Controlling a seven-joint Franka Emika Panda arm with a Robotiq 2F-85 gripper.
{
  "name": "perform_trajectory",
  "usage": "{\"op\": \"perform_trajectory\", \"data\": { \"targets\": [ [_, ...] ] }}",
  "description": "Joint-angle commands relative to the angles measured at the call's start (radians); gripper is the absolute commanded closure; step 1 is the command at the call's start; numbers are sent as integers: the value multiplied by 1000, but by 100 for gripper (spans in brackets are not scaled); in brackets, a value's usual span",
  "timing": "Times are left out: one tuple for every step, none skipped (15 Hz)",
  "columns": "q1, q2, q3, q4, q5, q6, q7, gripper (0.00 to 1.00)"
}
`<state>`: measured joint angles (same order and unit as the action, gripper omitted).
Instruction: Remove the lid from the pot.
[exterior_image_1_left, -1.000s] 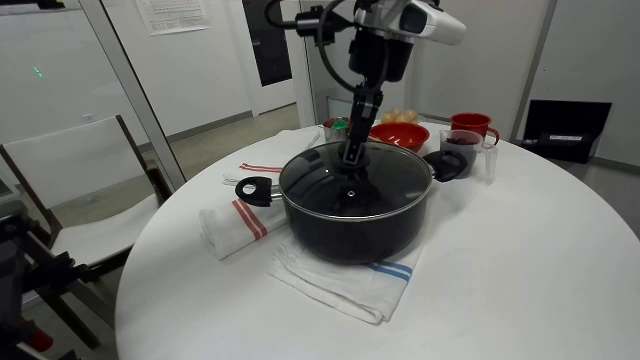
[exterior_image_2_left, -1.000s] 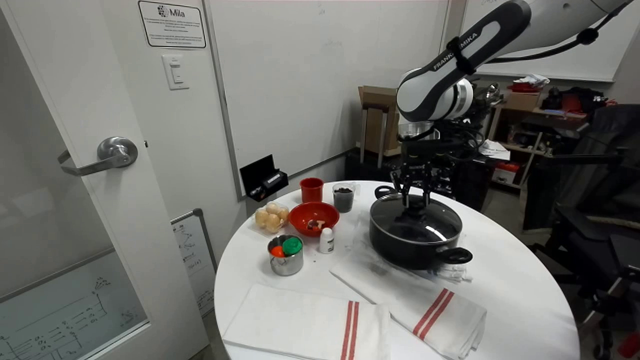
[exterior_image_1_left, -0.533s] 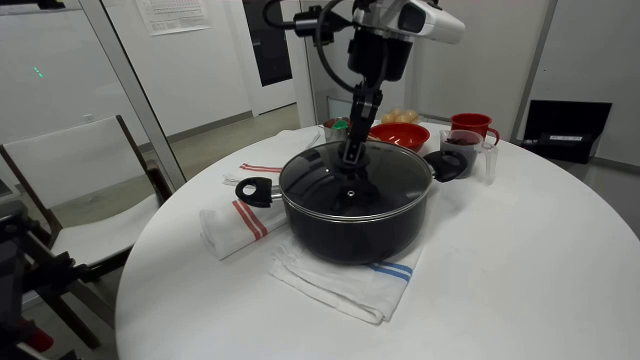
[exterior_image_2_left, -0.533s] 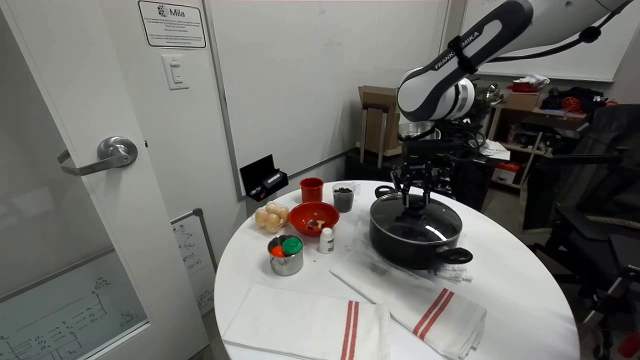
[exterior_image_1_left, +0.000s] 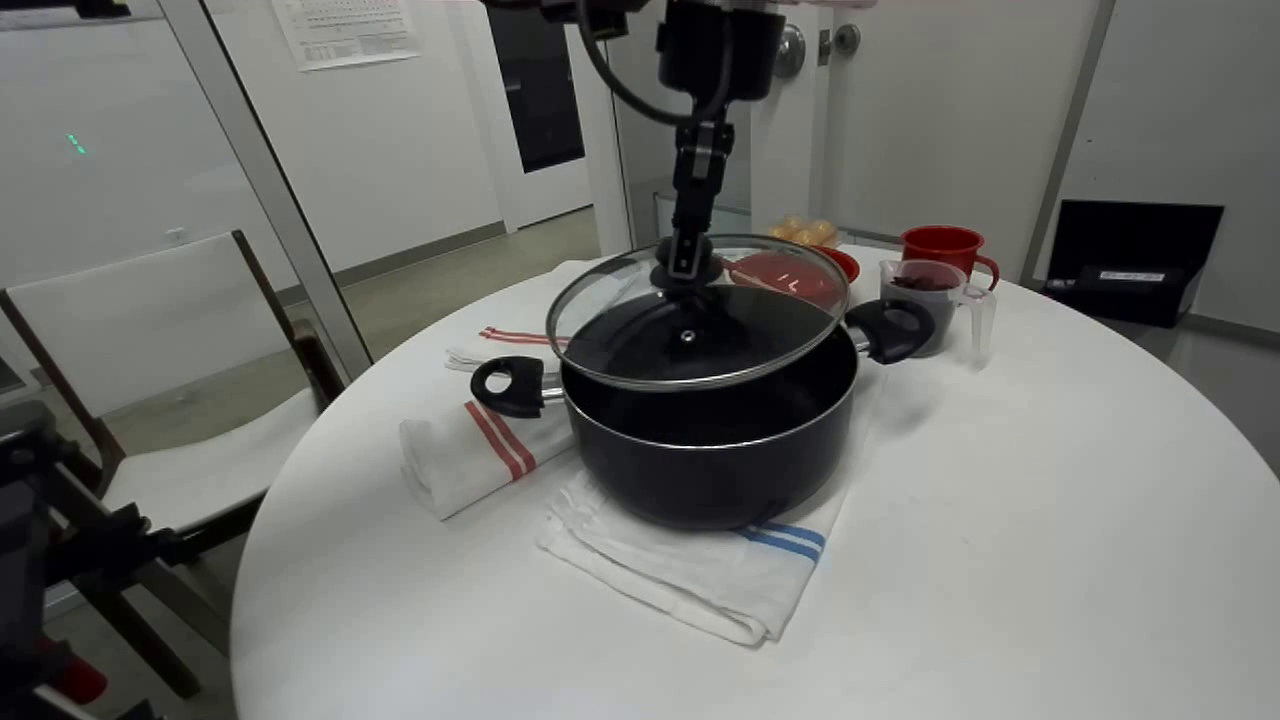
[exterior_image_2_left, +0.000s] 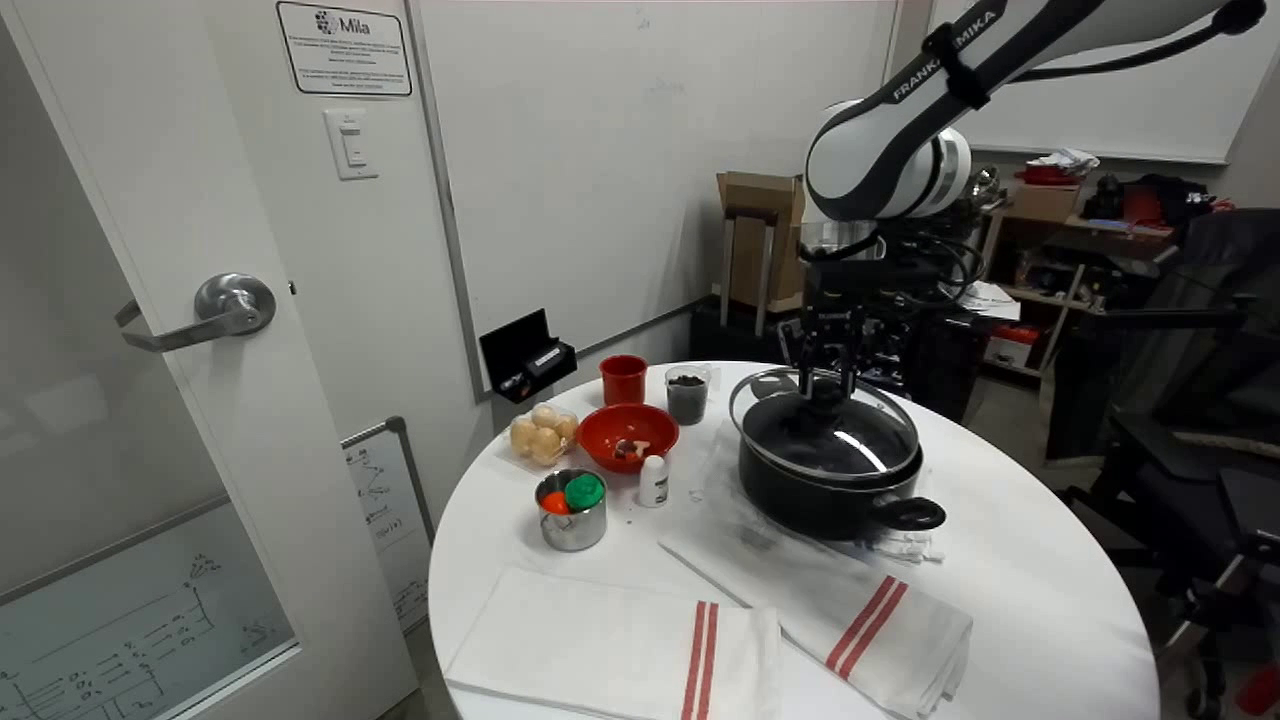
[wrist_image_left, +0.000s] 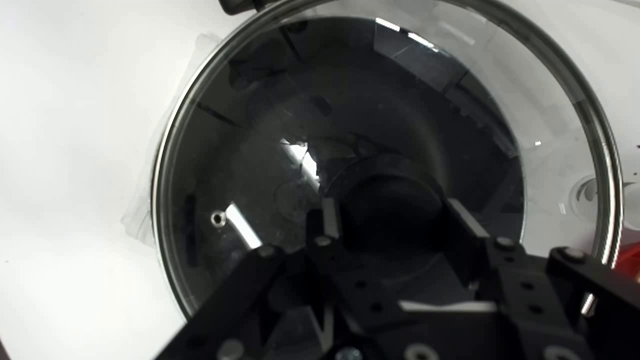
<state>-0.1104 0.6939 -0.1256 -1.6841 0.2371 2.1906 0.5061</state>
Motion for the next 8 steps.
{"op": "perform_trajectory", "data": {
  "targets": [
    [44, -106, -9, -85, -19, 18, -9, 74],
    [55, -114, -8, -82, -29, 8, -8, 74],
    [66, -120, -8, -77, -38, -5, -4, 74],
    [78, -124, -5, -69, -49, -17, -5, 74],
    [93, -126, -4, -61, -64, -27, 1, 74],
    [110, -127, -2, -52, -82, -40, 5, 74],
    [128, -129, -1, -44, -104, -52, 10, 74],
    [149, -129, 2, -35, -126, -66, 15, 74]
  ]
}}
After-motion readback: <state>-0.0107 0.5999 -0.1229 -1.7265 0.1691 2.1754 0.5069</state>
